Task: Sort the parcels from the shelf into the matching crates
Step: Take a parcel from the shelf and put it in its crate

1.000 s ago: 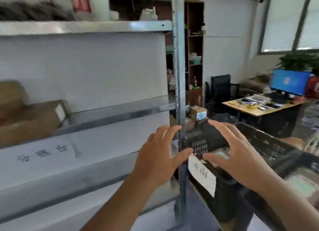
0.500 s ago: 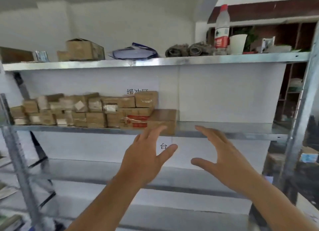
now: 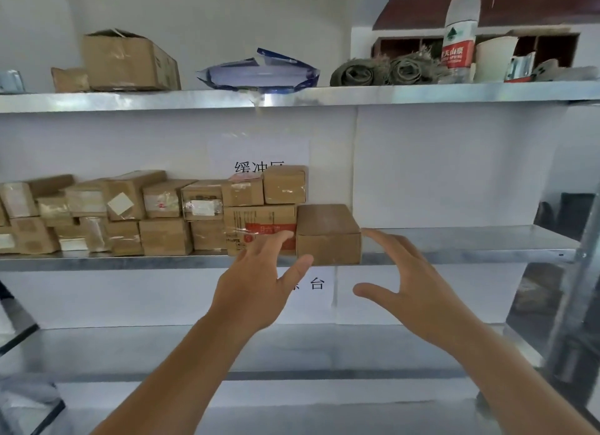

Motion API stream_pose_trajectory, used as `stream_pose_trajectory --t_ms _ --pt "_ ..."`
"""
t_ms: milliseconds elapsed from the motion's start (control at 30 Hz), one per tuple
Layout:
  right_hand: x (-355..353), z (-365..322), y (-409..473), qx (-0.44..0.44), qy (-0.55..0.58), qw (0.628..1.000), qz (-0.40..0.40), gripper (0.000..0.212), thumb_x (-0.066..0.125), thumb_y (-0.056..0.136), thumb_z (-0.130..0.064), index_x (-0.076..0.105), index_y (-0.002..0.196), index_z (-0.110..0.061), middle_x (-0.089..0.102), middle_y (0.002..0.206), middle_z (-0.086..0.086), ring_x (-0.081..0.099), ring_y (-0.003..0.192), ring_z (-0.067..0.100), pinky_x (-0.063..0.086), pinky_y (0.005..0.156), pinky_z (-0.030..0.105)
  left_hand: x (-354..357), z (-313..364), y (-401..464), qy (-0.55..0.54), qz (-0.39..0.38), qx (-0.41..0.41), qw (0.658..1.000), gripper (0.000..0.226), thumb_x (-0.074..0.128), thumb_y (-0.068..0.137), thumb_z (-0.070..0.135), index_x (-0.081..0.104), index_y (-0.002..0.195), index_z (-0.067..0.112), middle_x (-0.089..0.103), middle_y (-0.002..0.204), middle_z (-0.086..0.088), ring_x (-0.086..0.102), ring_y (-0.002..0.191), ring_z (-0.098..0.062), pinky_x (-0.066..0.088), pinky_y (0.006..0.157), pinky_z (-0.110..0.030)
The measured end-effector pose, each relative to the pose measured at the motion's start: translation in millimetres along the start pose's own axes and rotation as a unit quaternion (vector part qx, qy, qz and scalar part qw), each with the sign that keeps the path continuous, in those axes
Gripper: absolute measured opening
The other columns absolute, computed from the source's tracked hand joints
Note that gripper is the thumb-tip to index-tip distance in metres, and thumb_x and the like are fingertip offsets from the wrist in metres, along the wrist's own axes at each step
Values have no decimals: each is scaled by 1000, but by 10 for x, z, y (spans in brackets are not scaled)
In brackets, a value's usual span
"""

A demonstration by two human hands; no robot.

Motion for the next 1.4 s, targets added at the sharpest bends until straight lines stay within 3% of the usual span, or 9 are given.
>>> stream_pose_trajectory --t_ms 300,500,633,733,933,1100,1200,1267,1400 --pt "323 953 1260 39 35 999 -9 72 53 90 -72 29 154 -52 37 146 -30 40 139 5 38 107 33 782 -225 1135 42 -25 -35 998 79 15 89 85 34 154 45 53 153 11 49 141 -22 44 114 -47" --pt "690 1424 1920 90 65 989 -94 76 40 91 -78 31 158 -44 44 154 -11 50 135 18 43 114 43 1084 -278 1617 43 -25 -86 995 76 19 92 81 44 152 42 58 145 10 57 126 -15 51 99 -35" --pt "913 1561 2005 178 200 956 -116 42 50 105 -53 41 144 -41 63 122 -8 67 108 18 60 88 37 1161 -253 1709 20 -30 -128 991 69 36 102 69 37 160 32 52 152 3 52 136 -20 46 108 -37" --pt "887 1575 1984 198 216 952 -90 19 48 107 -40 55 125 -34 68 104 -12 67 93 9 51 69 23 1245 -271 1751 -14 -52 -159 986 74 41 101 69 33 162 28 52 150 1 52 136 -23 46 110 -41" --pt "583 1526 1607 227 222 947 -47 23 53 105 -36 66 124 -34 73 110 -8 72 98 13 60 86 34 1331 -110 1654 -170 -119 -171 963 81 48 71 79 52 141 37 62 127 9 64 109 -16 58 89 -39" --pt "184 1508 1034 241 217 945 38 38 63 103 -31 47 136 -36 58 127 -12 67 106 15 60 93 36 1304 241 1504 -257 -124 -107 952 28 56 100 43 46 125 34 61 105 17 61 93 -4 47 72 -30" --pt "-164 1452 629 230 224 939 120 31 63 103 -21 50 128 -33 59 130 -10 68 104 14 60 90 35 1237 430 1439 -322 -83 -72 940 11 46 105 30 55 111 28 65 101 5 64 94 -15 55 81 -43" --pt "-407 1405 332 219 257 925 176 21 58 106 -23 56 125 -31 64 127 -4 71 102 13 63 87 35 1225 612 1345 -400 -86 -68 910 20 39 107 29 58 105 22 69 105 -6 70 94 -26 60 86 -51" --pt "-864 1244 -260 223 305 888 263 31 45 107 -48 70 125 -42 75 115 5 74 104 18 61 89 41 1196 1161 1073 -548 -135 -76 822 30 33 114 39 60 103 32 68 100 2 70 88 -23 61 74 -31"
Point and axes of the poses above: each hand's wrist, its own y-axis towards the middle knuckle, its own x-axis out of the palm, z = x × y, the point moved 7 cm from there along y, towards the middle knuckle
